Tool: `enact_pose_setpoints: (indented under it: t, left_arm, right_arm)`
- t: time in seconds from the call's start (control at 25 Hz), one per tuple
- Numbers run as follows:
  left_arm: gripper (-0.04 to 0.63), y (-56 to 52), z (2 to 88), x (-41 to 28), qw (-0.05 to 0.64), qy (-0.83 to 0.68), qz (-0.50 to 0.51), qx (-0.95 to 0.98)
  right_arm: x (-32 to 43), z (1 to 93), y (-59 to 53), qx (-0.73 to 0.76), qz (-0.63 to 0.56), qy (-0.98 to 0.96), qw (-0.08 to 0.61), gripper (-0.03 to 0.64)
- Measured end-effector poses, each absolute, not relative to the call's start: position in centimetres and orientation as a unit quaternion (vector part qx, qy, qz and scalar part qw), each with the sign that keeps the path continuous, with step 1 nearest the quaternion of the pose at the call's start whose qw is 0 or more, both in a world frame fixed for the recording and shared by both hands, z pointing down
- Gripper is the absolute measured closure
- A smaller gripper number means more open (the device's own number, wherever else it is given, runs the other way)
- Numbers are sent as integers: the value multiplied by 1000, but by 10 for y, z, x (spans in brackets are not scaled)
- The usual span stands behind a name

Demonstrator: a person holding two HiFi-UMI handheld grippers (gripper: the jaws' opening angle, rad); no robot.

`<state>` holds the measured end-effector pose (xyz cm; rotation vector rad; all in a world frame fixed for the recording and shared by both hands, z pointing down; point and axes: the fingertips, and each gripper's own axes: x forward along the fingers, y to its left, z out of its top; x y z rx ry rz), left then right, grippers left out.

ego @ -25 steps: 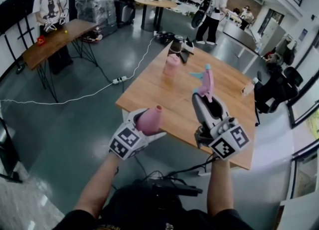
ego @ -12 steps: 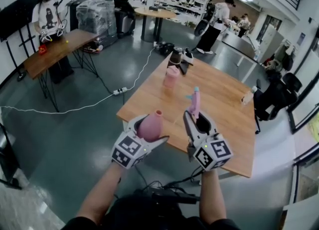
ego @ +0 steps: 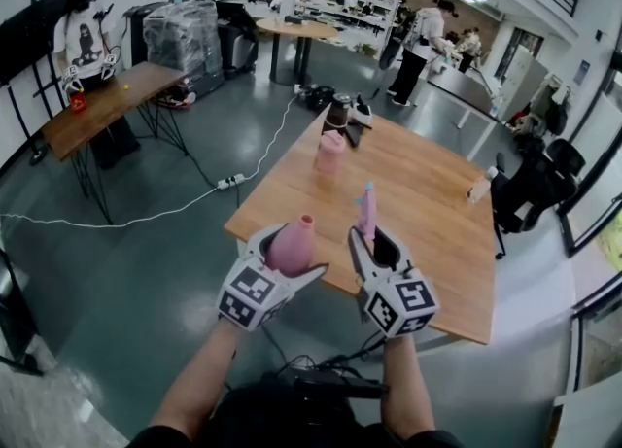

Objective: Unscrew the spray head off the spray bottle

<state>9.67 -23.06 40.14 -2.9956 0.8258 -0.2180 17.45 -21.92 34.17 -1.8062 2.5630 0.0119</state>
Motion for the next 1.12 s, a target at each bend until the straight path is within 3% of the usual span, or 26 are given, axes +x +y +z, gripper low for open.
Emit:
enact_pose_setpoints:
  t: [1.12]
  left_arm:
    - [152,-232,403,99,7,254,-74,-964]
  right_arm:
    - [165,339,-222,-565,6,825,5,482]
